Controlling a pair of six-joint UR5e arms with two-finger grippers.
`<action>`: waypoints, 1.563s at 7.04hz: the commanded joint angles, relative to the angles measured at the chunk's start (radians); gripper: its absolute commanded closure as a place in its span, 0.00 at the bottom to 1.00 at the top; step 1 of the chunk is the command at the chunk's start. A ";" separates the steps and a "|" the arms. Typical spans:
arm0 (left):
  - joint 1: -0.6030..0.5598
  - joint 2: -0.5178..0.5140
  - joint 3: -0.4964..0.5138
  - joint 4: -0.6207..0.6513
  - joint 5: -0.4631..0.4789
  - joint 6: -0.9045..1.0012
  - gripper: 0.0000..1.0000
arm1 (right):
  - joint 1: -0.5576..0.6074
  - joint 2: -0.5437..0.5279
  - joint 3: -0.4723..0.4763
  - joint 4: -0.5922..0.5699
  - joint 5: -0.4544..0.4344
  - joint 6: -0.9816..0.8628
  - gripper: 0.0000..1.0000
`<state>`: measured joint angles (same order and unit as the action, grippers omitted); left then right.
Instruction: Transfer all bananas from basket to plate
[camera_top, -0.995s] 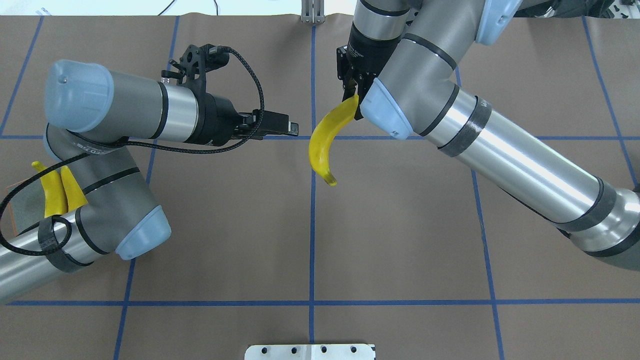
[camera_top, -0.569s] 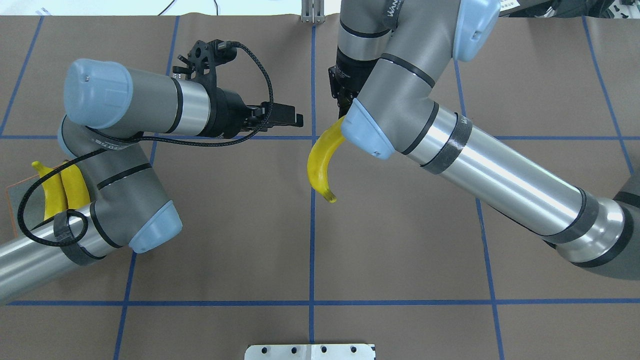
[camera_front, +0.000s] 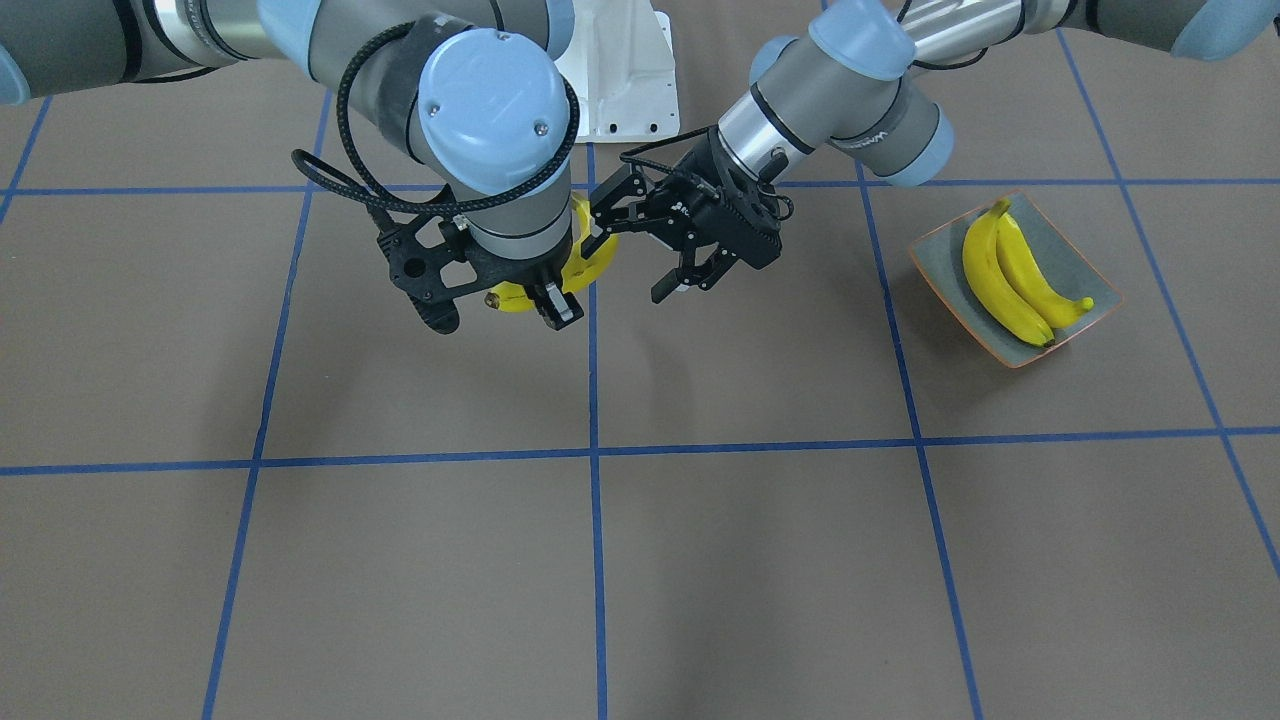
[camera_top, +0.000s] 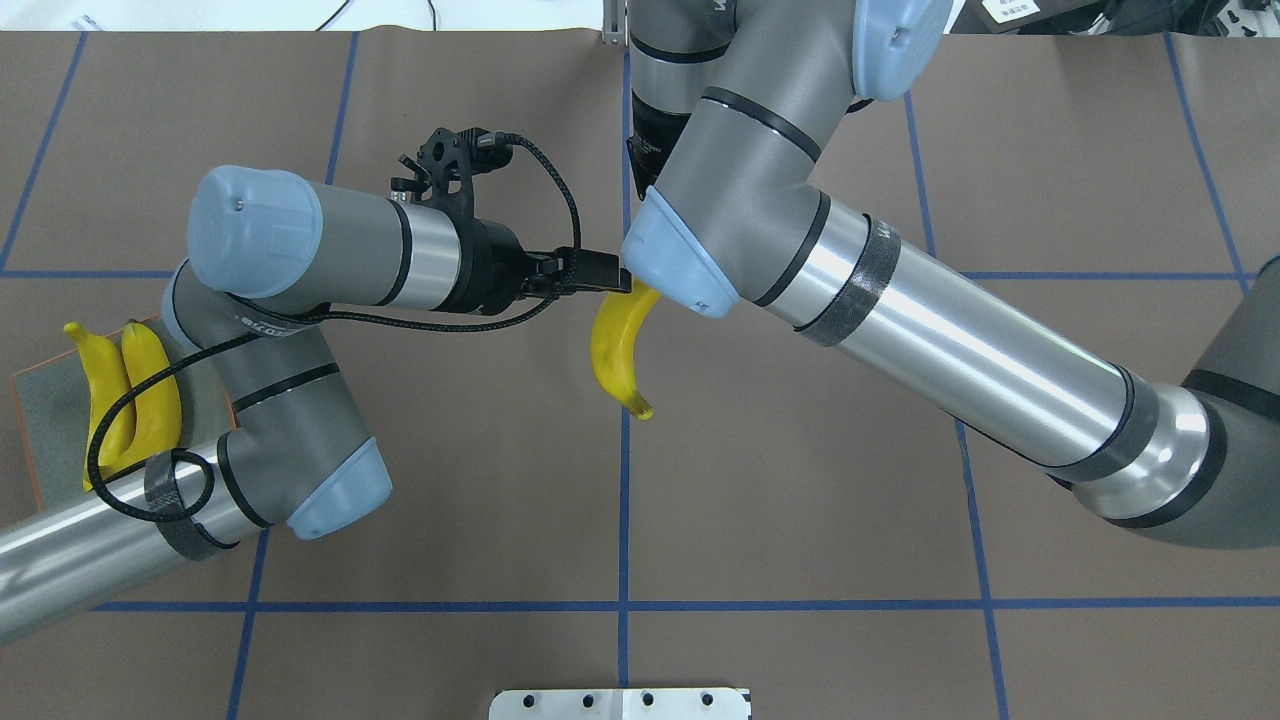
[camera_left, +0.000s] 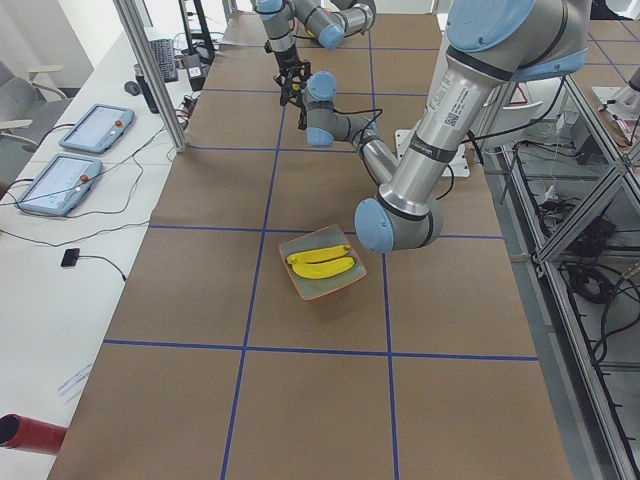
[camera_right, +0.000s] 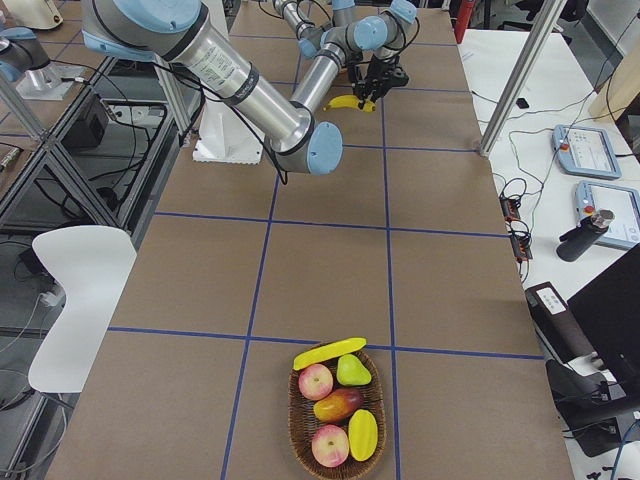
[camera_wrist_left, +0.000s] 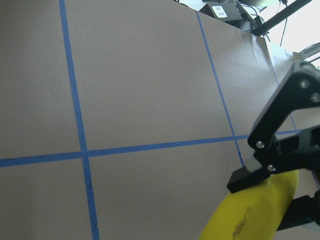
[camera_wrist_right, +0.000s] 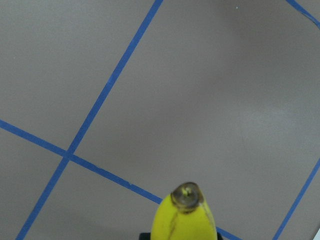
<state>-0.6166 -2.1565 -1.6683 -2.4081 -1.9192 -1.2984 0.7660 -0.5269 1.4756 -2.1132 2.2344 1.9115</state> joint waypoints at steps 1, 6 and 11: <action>0.011 0.000 -0.002 -0.017 0.002 -0.019 0.00 | -0.002 -0.002 -0.006 -0.017 -0.012 0.000 1.00; 0.077 -0.011 0.004 -0.019 0.045 -0.033 0.00 | -0.008 0.004 -0.001 -0.019 -0.012 0.000 1.00; 0.095 -0.031 0.021 -0.019 0.046 -0.033 0.20 | -0.013 0.002 0.008 -0.019 -0.012 0.000 1.00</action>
<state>-0.5223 -2.1866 -1.6522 -2.4268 -1.8731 -1.3315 0.7528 -0.5245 1.4814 -2.1322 2.2227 1.9113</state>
